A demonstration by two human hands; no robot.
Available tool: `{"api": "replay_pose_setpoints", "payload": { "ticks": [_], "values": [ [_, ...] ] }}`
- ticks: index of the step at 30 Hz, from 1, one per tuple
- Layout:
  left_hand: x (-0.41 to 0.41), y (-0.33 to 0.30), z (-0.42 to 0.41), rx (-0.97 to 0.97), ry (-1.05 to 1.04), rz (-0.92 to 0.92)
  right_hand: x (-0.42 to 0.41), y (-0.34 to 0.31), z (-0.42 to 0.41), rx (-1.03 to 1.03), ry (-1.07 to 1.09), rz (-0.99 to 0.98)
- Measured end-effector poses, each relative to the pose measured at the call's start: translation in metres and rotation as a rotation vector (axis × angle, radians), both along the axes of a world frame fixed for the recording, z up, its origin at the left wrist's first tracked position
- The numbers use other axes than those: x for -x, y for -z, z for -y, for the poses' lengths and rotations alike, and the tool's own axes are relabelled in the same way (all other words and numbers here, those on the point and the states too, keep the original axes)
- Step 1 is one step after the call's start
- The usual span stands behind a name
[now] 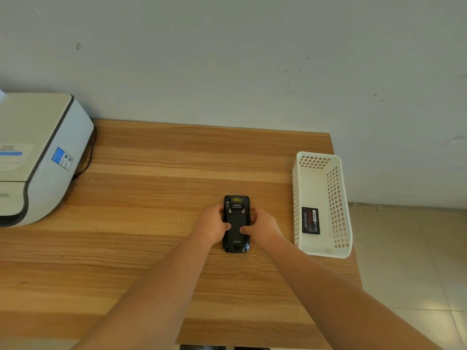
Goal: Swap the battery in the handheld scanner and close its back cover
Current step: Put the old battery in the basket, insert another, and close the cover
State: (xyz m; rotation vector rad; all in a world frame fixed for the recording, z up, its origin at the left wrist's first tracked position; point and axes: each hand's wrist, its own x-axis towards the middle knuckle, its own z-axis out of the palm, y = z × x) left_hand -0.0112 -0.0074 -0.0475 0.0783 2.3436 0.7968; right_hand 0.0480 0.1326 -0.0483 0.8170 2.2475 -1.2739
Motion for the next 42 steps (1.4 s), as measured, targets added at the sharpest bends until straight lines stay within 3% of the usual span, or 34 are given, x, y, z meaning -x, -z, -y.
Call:
{"api": "replay_pose_setpoints", "payload": {
  "ticks": [9, 12, 18, 42],
  "values": [
    [0.0, -0.009, 0.013, 0.001, 0.052, -0.107, 0.004, -0.008, -0.009, -0.11, -0.07, -0.063],
    [0.009, -0.015, 0.017, 0.083, 0.199, -0.228, 0.01, -0.012, -0.016, -0.263, -0.222, -0.124],
    [0.022, -0.023, 0.01, 0.065, 0.396, -0.344, 0.018, -0.015, -0.021, -0.367, -0.487, -0.221],
    [0.042, -0.028, -0.003, 0.137, 0.693, -0.311, 0.031, -0.005, -0.031, -0.363, -0.697, -0.265]
  ]
}}
